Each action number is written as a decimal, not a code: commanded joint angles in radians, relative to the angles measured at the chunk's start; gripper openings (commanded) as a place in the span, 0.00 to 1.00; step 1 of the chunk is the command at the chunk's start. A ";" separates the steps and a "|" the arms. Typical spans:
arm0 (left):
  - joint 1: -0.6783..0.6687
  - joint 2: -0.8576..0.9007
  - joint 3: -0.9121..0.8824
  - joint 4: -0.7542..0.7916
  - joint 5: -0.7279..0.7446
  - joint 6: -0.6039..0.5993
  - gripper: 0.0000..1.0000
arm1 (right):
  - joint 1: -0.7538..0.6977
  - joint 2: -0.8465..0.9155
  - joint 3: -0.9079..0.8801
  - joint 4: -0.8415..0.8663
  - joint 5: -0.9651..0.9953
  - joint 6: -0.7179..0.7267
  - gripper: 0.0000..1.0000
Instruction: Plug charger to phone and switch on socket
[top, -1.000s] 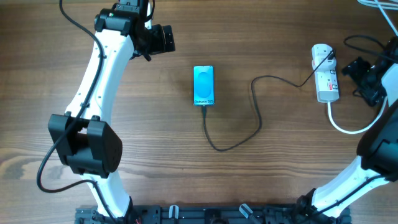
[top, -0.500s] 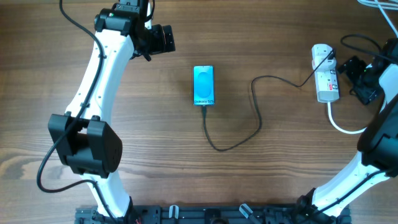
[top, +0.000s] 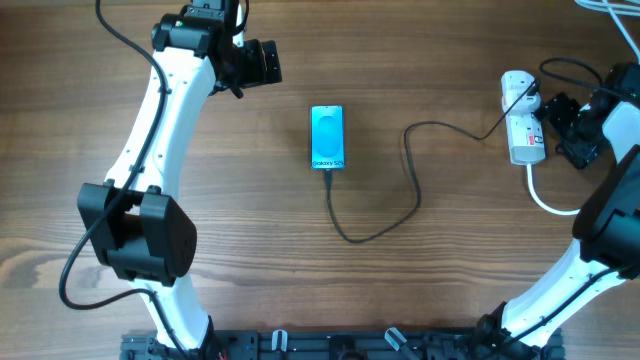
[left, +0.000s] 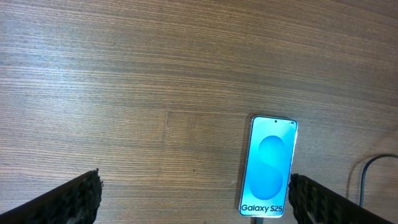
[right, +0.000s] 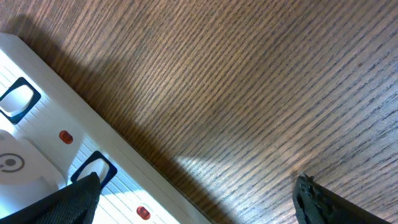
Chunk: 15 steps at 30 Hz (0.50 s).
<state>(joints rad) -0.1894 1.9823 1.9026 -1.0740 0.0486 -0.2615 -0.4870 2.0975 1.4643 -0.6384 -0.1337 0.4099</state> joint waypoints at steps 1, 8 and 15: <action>0.004 0.009 -0.004 0.000 -0.020 -0.008 1.00 | 0.023 0.022 0.014 0.027 0.032 0.064 1.00; 0.004 0.009 -0.004 0.000 -0.020 -0.008 1.00 | 0.023 0.022 0.014 0.035 0.018 0.057 1.00; 0.004 0.009 -0.004 0.000 -0.020 -0.008 1.00 | 0.023 0.022 0.014 0.014 -0.003 0.032 1.00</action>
<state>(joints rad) -0.1894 1.9823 1.9026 -1.0740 0.0486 -0.2615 -0.4728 2.0987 1.4651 -0.6056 -0.1154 0.4625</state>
